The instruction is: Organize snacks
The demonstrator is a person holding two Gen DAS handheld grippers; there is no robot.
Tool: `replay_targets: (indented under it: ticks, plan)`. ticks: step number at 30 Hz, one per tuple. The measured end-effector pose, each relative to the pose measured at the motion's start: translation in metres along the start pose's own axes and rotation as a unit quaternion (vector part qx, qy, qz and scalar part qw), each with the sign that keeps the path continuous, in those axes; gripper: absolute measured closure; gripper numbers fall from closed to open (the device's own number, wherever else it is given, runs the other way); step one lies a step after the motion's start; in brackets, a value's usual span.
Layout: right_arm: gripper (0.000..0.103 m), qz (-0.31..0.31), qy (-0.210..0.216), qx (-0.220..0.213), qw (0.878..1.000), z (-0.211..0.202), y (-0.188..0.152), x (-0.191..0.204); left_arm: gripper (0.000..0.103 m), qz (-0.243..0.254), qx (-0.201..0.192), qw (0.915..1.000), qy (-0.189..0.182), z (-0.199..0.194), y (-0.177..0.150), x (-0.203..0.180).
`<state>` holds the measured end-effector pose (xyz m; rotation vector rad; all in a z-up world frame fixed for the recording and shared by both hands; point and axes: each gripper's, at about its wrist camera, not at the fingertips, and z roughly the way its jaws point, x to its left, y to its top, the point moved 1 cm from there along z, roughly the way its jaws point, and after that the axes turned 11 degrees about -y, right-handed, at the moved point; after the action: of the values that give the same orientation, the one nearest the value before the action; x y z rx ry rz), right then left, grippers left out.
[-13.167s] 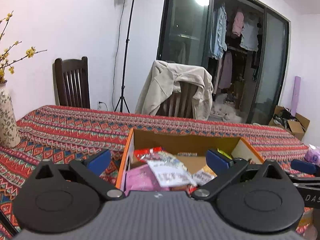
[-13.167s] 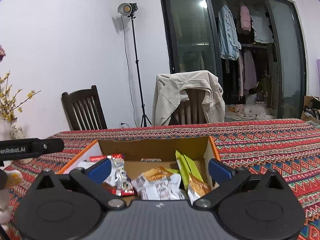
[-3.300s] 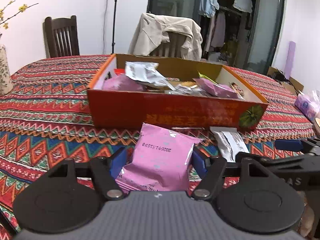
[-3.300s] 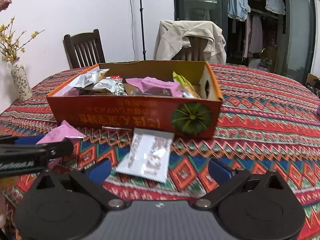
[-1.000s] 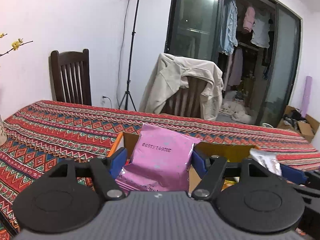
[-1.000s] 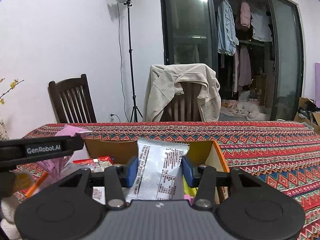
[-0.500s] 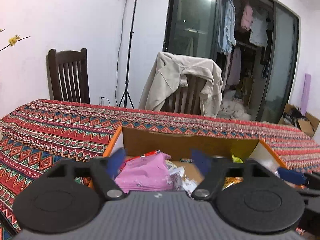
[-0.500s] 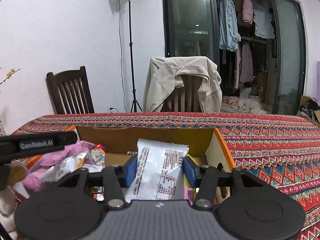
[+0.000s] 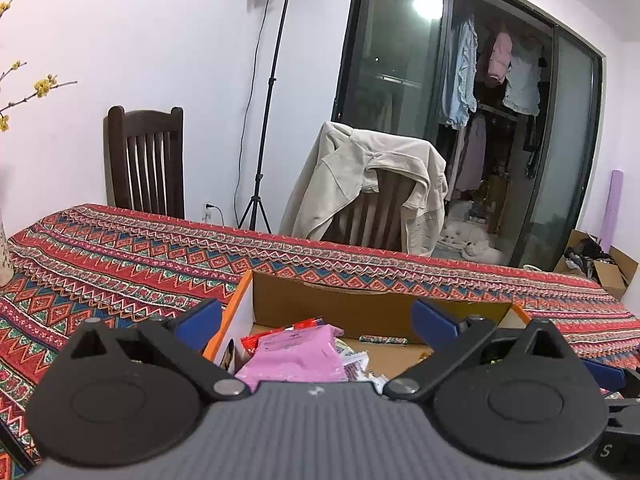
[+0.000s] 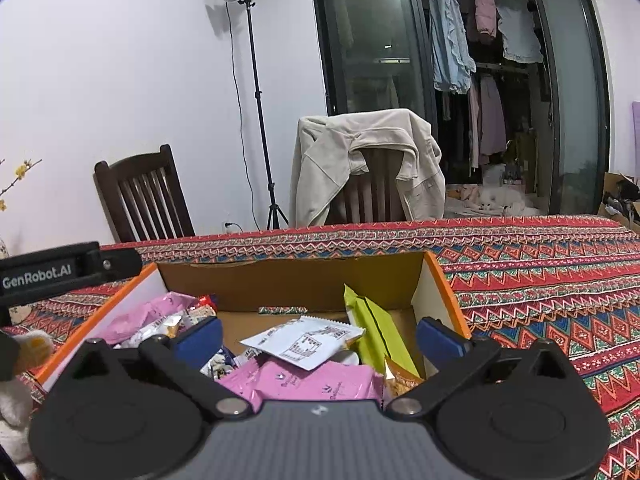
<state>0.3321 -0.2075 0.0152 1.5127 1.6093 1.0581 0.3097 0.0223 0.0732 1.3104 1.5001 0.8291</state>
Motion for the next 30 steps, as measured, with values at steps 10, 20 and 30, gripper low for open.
replay_targets:
  ticks: [10, 20, 30]
  plan:
    - [0.0, -0.015, 0.005, -0.034, 0.999, -0.057, 0.012, 0.003, 0.0, 0.012, -0.014, 0.9997, -0.015, -0.053, 0.013, -0.01]
    - [0.0, -0.032, 0.01, -0.03, 0.999, -0.117, -0.02, -0.004, 0.0, 0.021, -0.008, 0.9991, -0.037, -0.113, -0.009, -0.007]
    - [0.0, -0.03, 0.028, -0.009, 0.999, -0.153, -0.064, -0.014, 0.0, 0.023, 0.001, 0.9993, -0.029, -0.157, -0.06, 0.007]
